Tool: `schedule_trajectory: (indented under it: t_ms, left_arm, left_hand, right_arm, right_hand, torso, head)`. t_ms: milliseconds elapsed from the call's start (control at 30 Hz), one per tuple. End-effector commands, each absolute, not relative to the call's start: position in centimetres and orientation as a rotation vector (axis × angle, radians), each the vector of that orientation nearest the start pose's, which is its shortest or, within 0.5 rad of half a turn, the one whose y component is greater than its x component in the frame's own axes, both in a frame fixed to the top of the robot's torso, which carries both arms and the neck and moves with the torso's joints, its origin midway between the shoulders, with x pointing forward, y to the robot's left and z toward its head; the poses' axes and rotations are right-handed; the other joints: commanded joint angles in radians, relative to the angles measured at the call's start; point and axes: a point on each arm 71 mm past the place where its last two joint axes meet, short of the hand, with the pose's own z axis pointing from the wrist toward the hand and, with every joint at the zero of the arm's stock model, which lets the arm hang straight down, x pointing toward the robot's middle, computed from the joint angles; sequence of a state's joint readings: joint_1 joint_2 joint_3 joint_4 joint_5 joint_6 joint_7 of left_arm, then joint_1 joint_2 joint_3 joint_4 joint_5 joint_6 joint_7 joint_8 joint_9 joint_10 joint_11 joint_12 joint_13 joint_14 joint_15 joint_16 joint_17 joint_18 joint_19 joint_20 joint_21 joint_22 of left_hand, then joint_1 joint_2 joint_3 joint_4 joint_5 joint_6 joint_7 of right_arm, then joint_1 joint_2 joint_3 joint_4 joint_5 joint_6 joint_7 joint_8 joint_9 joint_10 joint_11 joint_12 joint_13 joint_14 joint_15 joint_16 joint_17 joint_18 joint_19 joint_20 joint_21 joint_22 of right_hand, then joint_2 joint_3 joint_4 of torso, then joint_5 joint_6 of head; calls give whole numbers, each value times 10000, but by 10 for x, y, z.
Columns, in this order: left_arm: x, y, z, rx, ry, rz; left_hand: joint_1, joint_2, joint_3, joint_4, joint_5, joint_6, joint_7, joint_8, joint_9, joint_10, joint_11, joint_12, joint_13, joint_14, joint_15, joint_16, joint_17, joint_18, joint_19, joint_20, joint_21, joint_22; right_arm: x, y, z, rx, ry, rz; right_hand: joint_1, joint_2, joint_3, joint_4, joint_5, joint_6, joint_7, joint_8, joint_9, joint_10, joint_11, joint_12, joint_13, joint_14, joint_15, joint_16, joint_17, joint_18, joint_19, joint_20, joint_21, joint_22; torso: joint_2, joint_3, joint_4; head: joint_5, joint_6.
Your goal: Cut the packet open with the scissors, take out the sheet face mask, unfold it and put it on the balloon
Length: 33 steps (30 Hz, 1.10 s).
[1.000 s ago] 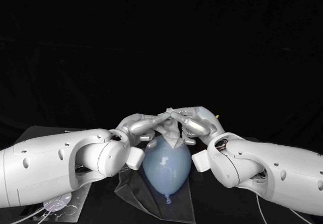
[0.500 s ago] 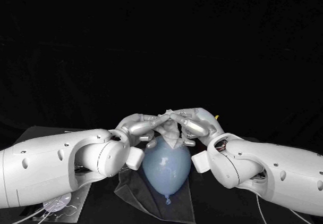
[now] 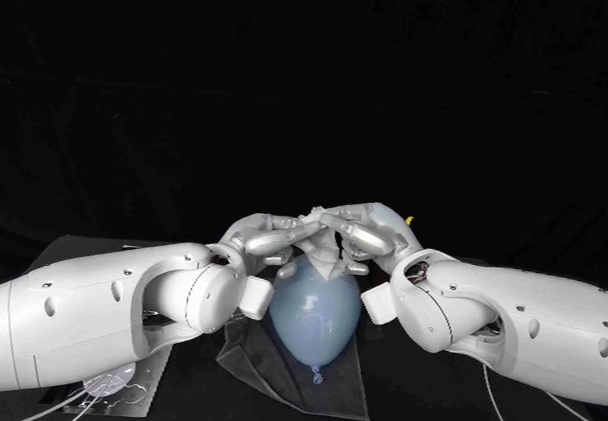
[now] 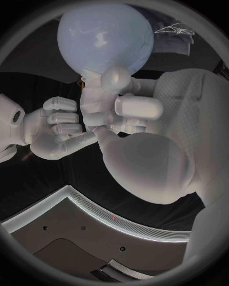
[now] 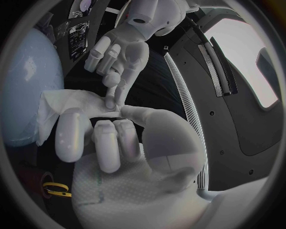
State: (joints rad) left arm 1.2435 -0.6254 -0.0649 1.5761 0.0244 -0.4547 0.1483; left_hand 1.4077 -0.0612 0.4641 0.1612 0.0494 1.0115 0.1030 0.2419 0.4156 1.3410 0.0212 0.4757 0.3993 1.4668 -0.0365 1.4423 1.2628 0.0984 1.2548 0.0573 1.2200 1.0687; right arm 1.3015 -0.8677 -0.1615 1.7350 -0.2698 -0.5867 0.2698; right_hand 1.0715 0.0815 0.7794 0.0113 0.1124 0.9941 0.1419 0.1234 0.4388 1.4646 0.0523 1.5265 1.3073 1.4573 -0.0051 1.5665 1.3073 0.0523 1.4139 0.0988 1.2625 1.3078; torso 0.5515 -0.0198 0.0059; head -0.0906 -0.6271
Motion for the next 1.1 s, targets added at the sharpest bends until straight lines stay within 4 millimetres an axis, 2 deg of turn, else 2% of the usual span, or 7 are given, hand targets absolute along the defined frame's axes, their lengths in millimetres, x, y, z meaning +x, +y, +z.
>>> schedule_trajectory:
  t_ms: [33,433,667,733,833,1100]
  left_arm:
    - [472,91,-173,-11959,16611,-15264]
    - [473,96,-174,-12142,16427,-14843]
    - [473,100,-174,-11785,16771,-14784]
    - [472,101,-174,-11599,16911,-14842]
    - [472,104,-174,-11427,17115,-15208]
    - [473,114,-172,-10928,17329,-15672]
  left_hand:
    - [145,38,22,-120,6,170,-23,101,75,124,-43,-77,-23,326,-94,27,27,128,91,-4,57,41]
    - [227,63,455,-424,13,384,-157,468,461,349,-163,-117,-30,335,-202,22,13,123,123,-93,121,115]
    - [-49,-225,1177,-657,15,237,-158,701,870,371,-170,-77,40,337,-214,11,-4,120,110,-121,147,144]
    - [-108,-286,1317,-708,15,213,-159,745,949,377,-174,-63,57,337,-217,10,-4,121,104,-124,149,145]
    - [-173,-425,1716,-871,23,183,-155,825,1097,381,-177,-26,98,332,-221,-3,-30,125,91,-138,159,152]
    - [-509,-741,2544,-1144,51,167,-147,948,1359,346,-178,84,206,328,-225,-10,-39,132,43,-144,185,171]
  right_arm:
    - [447,-166,-162,8059,15636,13640]
    - [446,-167,-160,7987,15420,13677]
    - [449,-175,-159,7992,15022,13491]
    - [451,-178,-158,7984,14926,13419]
    - [454,-181,-156,7946,14865,13319]
    - [464,-185,-147,7594,14858,12984]
  right_hand:
    - [136,17,53,4,35,51,5,30,17,890,68,7,2415,1135,-14,43,2635,134,3,14,-10,1760]
    - [137,12,54,2,64,52,4,30,17,890,66,7,2415,1135,-14,43,2635,134,5,13,-7,1761]
    - [137,-2,50,-1,78,56,2,32,18,902,66,37,2430,1135,-15,43,2635,130,14,13,12,1766]
    - [137,-3,50,-2,78,57,2,33,18,905,66,47,2434,1135,-15,43,2635,127,22,13,28,1770]
    - [137,-3,50,-2,78,57,2,33,18,905,66,47,2434,1135,-15,43,2635,127,22,13,28,1770]
    - [141,-12,47,-8,71,58,1,33,18,909,65,54,2438,1135,-16,43,2635,124,29,13,41,1774]
  torso:
    - [-3,-1,2]
    - [2,12,-6]
    - [-7,13,-7]
    - [-9,14,-11]
    - [-6,14,-12]
    - [-15,7,1]
  head:
    - [30,2]
    - [45,6]
    - [11,19]
    - [23,24]
    - [129,69]
    - [102,88]
